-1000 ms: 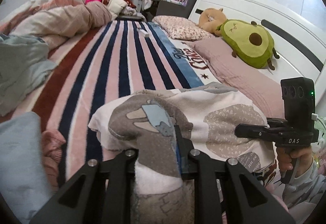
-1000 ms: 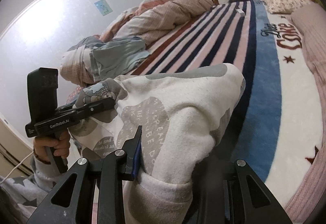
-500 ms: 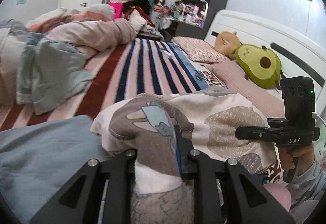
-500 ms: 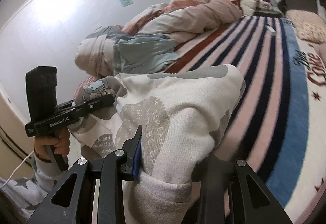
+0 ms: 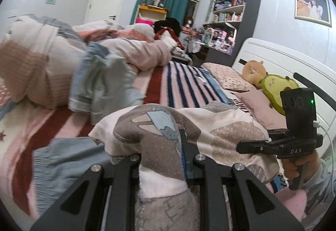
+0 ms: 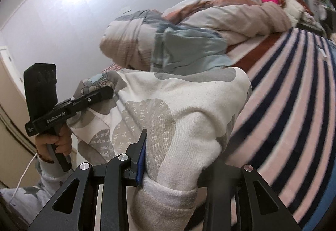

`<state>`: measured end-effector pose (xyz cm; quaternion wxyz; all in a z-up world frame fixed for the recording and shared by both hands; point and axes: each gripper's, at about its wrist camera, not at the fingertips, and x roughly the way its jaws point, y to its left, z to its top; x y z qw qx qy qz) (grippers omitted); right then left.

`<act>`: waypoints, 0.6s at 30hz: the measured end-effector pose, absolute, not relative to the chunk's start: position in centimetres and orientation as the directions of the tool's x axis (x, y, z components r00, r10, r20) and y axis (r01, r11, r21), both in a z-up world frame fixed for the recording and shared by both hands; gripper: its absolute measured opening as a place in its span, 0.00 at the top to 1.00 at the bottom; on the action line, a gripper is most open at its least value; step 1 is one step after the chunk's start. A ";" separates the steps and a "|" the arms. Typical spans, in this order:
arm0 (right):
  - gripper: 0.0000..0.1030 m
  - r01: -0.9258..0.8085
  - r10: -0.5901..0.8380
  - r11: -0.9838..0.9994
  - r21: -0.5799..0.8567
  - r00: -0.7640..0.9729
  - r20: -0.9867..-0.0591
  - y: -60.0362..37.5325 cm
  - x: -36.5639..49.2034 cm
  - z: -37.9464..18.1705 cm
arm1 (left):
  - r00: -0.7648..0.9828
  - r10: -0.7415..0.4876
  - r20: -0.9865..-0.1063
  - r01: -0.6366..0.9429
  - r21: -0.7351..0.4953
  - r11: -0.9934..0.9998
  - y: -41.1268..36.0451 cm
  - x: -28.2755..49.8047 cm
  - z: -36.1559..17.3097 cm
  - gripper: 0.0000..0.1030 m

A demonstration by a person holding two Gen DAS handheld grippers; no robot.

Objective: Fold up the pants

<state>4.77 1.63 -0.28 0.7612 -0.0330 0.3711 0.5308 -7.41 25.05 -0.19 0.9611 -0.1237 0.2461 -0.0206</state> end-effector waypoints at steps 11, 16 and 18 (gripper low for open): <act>0.73 -0.885 0.762 0.336 0.323 0.054 -0.645 10.8 2.9 -1.9 | 0.867 0.007 -0.498 -0.146 -0.240 0.960 32.0 -9.4 -2.2 0.85; 0.73 -0.892 0.742 0.323 0.315 0.032 -0.670 12.4 2.5 -2.8 | 0.856 0.023 -0.516 -0.166 -0.232 0.958 33.4 -9.2 -3.4 0.85; 0.73 -0.892 0.730 0.324 0.315 0.024 -0.683 12.7 2.5 -3.3 | 0.844 0.015 -0.537 -0.172 -0.243 0.955 33.7 -8.7 -4.2 0.85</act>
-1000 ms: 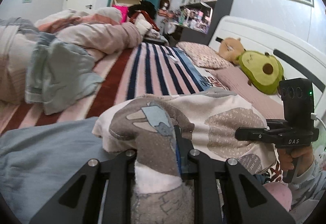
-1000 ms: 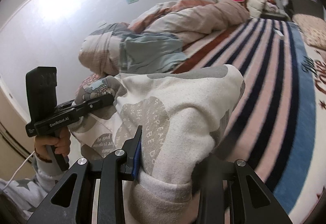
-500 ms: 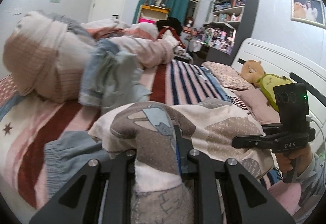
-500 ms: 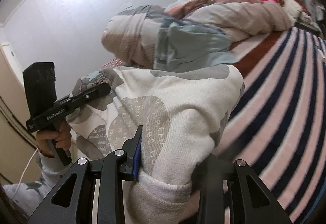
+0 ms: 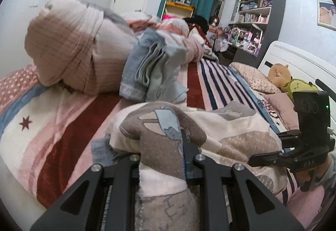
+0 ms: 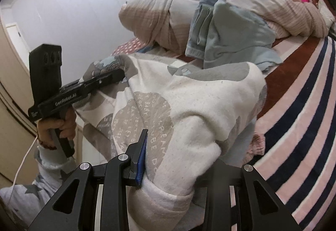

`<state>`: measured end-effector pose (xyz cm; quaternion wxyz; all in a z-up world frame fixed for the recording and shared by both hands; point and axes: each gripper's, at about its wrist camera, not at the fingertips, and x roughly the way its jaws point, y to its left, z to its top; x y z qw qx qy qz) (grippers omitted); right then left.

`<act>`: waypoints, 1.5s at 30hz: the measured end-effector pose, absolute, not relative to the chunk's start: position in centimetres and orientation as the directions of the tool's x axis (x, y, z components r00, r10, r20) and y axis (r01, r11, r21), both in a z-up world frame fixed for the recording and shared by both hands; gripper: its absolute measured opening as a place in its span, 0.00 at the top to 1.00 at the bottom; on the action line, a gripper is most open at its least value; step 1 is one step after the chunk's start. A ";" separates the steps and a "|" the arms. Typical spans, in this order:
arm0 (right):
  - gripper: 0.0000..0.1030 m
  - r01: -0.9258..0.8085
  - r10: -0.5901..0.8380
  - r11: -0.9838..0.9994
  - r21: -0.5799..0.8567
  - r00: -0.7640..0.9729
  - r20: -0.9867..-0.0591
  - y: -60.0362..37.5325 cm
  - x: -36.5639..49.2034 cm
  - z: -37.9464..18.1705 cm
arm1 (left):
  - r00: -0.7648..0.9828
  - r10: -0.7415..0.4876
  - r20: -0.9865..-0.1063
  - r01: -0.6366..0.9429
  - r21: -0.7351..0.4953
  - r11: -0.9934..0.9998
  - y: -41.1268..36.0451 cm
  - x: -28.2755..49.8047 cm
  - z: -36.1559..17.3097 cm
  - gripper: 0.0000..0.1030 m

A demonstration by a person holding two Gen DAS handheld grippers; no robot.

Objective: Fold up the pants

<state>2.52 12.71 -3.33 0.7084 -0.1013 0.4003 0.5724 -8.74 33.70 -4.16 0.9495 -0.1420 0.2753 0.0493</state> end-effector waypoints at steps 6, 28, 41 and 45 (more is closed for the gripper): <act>0.69 -0.859 0.703 0.348 0.375 -0.024 -0.710 13.0 4.0 -5.3 | 0.807 0.003 -0.590 -0.212 -0.285 0.935 35.1 -8.4 -7.0 0.74; 0.53 -0.829 0.762 0.421 0.367 0.104 -0.639 8.6 5.2 -2.6 | 0.805 0.107 -0.584 -0.247 -0.165 0.955 34.0 -8.4 -4.2 0.59; 0.58 -0.826 0.703 0.475 0.303 0.149 -0.695 10.4 7.6 -4.9 | 0.764 0.078 -0.640 -0.272 -0.209 0.939 35.6 -4.8 -7.3 0.59; 0.58 -0.814 0.709 0.478 0.330 0.135 -0.693 10.1 8.1 -5.1 | 0.761 0.086 -0.643 -0.276 -0.200 0.940 35.4 -4.6 -7.1 0.59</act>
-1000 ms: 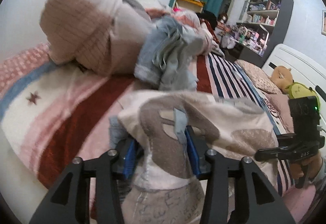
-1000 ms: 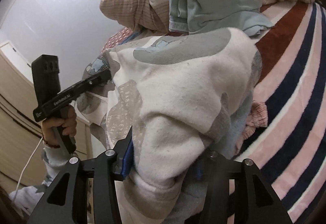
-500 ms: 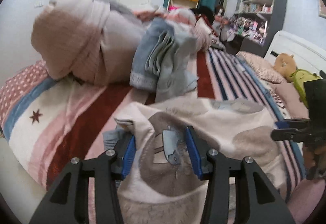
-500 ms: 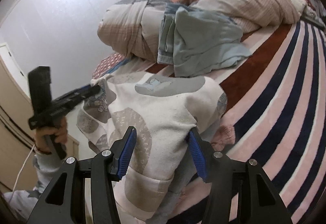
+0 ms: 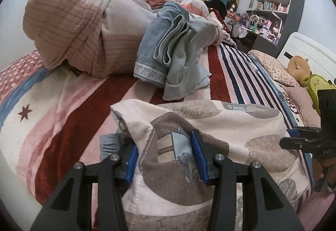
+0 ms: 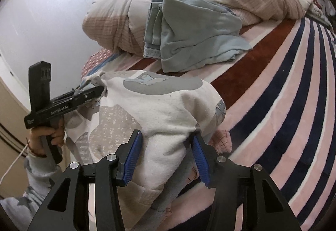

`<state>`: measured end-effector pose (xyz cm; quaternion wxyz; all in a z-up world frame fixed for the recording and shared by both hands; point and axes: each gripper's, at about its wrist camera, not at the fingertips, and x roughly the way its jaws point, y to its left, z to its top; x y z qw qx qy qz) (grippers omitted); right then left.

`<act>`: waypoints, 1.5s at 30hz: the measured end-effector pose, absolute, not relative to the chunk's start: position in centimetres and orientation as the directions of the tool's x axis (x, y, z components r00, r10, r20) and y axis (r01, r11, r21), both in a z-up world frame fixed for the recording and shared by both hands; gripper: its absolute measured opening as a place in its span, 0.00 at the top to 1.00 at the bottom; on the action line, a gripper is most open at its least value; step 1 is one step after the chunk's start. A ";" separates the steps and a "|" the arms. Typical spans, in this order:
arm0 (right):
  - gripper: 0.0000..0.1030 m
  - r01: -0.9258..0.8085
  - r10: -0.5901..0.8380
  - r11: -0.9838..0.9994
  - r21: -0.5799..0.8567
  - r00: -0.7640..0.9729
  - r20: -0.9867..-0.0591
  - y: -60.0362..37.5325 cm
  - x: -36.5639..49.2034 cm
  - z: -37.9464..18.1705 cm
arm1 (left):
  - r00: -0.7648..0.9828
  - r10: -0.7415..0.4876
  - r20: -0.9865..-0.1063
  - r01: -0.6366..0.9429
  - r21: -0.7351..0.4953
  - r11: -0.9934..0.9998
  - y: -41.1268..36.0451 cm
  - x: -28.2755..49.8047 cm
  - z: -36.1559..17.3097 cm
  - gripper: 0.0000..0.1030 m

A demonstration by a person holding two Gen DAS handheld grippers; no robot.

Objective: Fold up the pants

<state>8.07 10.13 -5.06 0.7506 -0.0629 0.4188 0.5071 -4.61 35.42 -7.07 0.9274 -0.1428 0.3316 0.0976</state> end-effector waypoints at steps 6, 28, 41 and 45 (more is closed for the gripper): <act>0.57 -0.812 0.708 0.476 0.338 0.125 -0.695 9.8 7.4 -4.5 | 0.751 0.120 -0.649 -0.293 -0.165 0.942 34.4 -5.6 -5.9 0.59; 0.28 -0.861 0.742 0.426 0.280 0.155 -0.652 1.3 1.7 -0.3 | 0.787 0.238 -0.569 -0.305 -0.023 0.952 22.2 -10.6 0.4 0.22; 0.12 -0.748 0.688 0.650 0.135 0.503 -0.523 -14.2 0.2 1.3 | 0.935 0.101 -0.339 -0.119 -0.031 0.992 6.6 -7.0 2.4 0.12; 0.03 -0.670 0.628 0.738 0.084 0.635 -0.451 -19.0 -0.8 1.5 | 0.949 0.050 -0.312 -0.063 -0.032 0.998 2.5 -5.9 2.0 0.11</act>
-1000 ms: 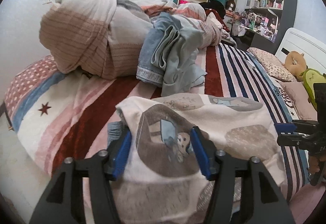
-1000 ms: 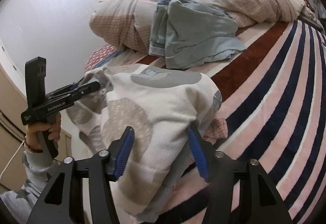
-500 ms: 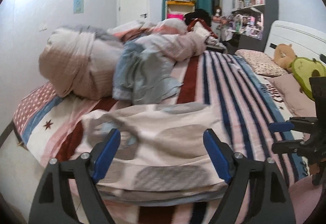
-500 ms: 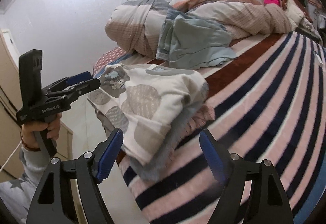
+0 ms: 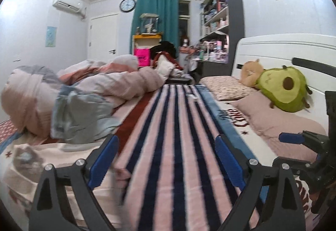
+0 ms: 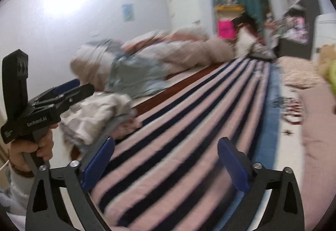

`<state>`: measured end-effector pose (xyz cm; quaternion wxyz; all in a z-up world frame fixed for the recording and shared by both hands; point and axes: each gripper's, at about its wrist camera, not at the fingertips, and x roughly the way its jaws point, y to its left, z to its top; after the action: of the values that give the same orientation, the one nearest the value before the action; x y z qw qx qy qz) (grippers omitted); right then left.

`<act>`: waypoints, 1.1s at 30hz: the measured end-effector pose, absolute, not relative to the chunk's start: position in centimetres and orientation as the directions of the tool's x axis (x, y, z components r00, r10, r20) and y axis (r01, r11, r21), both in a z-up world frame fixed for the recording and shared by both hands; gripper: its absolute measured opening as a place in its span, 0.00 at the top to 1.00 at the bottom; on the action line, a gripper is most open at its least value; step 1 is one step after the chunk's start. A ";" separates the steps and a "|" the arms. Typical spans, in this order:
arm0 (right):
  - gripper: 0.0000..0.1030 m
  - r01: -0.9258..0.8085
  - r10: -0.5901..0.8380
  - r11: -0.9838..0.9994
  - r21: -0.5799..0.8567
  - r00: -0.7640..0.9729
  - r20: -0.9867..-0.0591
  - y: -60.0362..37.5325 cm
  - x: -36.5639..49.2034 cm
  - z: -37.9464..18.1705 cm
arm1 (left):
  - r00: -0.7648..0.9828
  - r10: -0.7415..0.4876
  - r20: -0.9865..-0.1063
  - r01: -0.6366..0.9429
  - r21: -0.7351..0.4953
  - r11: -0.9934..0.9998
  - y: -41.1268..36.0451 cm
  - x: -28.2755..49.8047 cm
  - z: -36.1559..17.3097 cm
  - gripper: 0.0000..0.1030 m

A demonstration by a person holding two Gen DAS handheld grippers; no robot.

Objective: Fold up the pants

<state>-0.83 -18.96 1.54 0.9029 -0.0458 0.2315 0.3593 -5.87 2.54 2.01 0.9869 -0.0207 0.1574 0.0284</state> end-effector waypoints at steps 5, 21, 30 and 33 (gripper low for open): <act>0.01 -0.598 0.565 0.800 0.044 0.726 -0.392 -22.6 -1.8 1.4 | 0.954 0.024 -0.299 -0.035 -0.031 0.999 -0.2 -5.3 1.4 0.05; 0.01 -0.544 0.524 0.837 0.049 0.775 -0.353 -25.5 -2.4 1.5 | 0.950 0.002 -0.312 -0.009 -0.022 1.000 -2.5 -4.7 1.1 0.04; 0.01 -0.536 0.518 0.842 0.052 0.779 -0.354 -25.8 -2.4 1.4 | 0.950 -0.008 -0.312 0.000 -0.025 1.000 -2.7 -4.6 1.1 0.04; 0.01 -0.536 0.518 0.843 0.053 0.779 -0.354 -25.8 -2.4 1.4 | 0.950 -0.009 -0.311 0.002 -0.024 1.000 -3.0 -4.6 1.0 0.04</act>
<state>-2.39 -25.82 1.44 0.9428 -0.0255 0.1802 0.2794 -4.64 -2.96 1.02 0.9875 -0.0117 0.1573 -0.0029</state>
